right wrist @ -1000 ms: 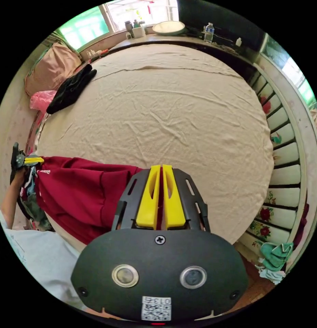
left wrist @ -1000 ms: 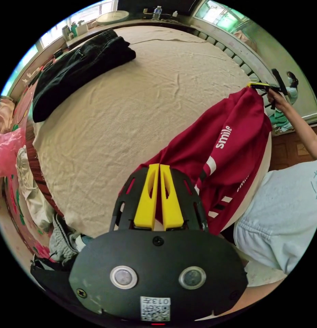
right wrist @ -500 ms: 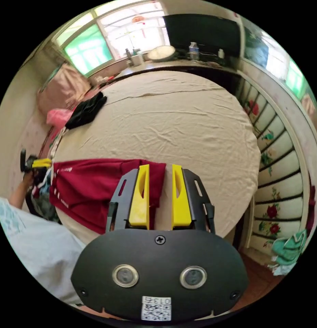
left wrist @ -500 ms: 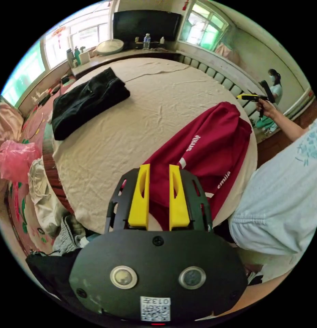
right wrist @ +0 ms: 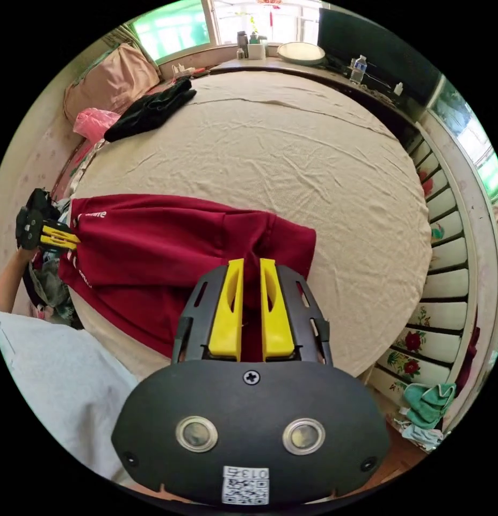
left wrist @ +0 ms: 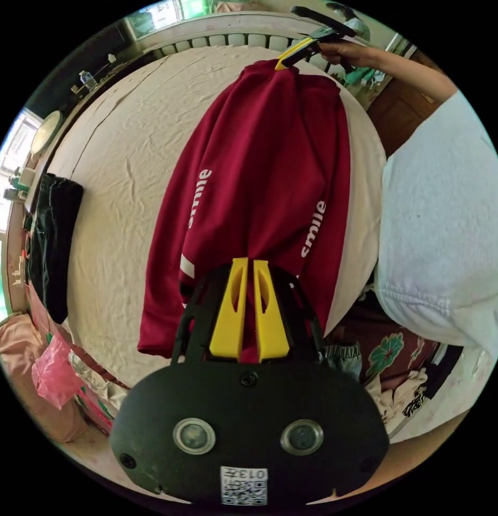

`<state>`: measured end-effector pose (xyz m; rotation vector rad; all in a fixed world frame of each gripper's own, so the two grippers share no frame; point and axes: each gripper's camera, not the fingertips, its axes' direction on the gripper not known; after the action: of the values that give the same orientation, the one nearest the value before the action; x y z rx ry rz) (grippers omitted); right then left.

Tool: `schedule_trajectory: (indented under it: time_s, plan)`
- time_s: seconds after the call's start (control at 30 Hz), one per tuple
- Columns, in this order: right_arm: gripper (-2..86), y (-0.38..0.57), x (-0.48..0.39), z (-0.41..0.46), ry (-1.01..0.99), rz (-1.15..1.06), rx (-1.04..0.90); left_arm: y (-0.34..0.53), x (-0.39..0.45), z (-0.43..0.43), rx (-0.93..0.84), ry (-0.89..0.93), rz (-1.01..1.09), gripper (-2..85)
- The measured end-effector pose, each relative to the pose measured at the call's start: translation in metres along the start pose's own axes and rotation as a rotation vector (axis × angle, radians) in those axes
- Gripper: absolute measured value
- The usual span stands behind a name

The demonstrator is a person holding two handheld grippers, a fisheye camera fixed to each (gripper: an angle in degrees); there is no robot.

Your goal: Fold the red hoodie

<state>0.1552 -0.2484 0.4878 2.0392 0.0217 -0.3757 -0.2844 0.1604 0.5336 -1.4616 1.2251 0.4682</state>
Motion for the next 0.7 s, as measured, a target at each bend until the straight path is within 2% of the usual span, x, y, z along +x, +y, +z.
schedule_trajectory:
  time_s: [0.07,0.13,0.2,0.23,0.3,0.33,0.37,0.43,0.57,0.7]
  plan:
    - [6.3,0.001,-0.002,0.002,-0.002,-0.011,-0.036,0.008,-0.006,-0.005,0.009,0.007,0.052,2.7]
    - [6.9,0.006,-0.002,0.016,-0.004,-0.026,-0.065,0.012,-0.02,-0.004,0.01,0.123,0.012,4.0]
    - [7.7,0.013,0.005,0.007,-0.011,0.01,-0.006,0.025,-0.039,-0.007,0.0,0.225,-0.087,5.7]
    - [7.7,0.015,0.006,0.002,-0.003,0.02,0.012,0.043,-0.05,-0.016,0.063,0.274,-0.168,6.2]
    - [7.8,0.024,-0.001,-0.021,0.087,0.002,0.097,0.08,-0.064,-0.032,0.202,0.241,-0.311,6.2]
    - [7.8,0.026,-0.005,-0.025,0.106,-0.013,0.114,0.107,-0.077,-0.037,0.265,0.185,-0.46,6.5]
    - [7.8,0.028,-0.016,-0.032,0.123,-0.05,0.145,0.129,-0.089,-0.034,0.287,0.144,-0.605,7.9]
    - [7.6,0.027,-0.042,-0.038,0.074,-0.136,0.192,0.143,-0.105,-0.02,0.237,0.114,-0.744,9.7]
    - [7.9,0.019,-0.138,-0.022,-0.09,-0.455,0.211,0.118,-0.122,0.017,0.116,0.123,-0.764,10.1]
    - [7.5,0.019,-0.226,0.016,-0.161,-0.739,0.149,0.099,-0.131,0.03,0.069,0.145,-0.75,2.5]
